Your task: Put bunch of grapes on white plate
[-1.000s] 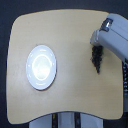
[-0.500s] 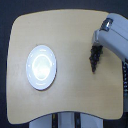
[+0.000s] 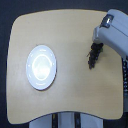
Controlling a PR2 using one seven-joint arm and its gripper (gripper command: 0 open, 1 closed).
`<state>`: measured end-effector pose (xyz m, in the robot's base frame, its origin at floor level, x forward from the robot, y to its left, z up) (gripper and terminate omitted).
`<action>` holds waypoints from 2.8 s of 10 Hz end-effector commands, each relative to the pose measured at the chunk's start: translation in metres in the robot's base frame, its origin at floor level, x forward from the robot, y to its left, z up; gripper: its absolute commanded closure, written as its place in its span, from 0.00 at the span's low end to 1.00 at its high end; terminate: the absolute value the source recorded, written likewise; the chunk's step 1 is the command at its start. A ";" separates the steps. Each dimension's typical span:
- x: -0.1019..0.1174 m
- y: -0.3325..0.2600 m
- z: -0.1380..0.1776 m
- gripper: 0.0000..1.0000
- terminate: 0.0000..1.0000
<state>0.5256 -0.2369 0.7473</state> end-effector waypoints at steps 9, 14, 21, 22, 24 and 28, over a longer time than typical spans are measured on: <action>-0.067 0.145 0.157 1.00 0.00; -0.114 0.248 0.089 1.00 0.00; -0.051 0.302 0.023 1.00 0.00; -0.047 0.306 0.017 1.00 0.00; -0.045 0.311 0.000 1.00 0.00; -0.054 0.335 -0.005 1.00 0.00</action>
<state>0.4767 0.0701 0.7540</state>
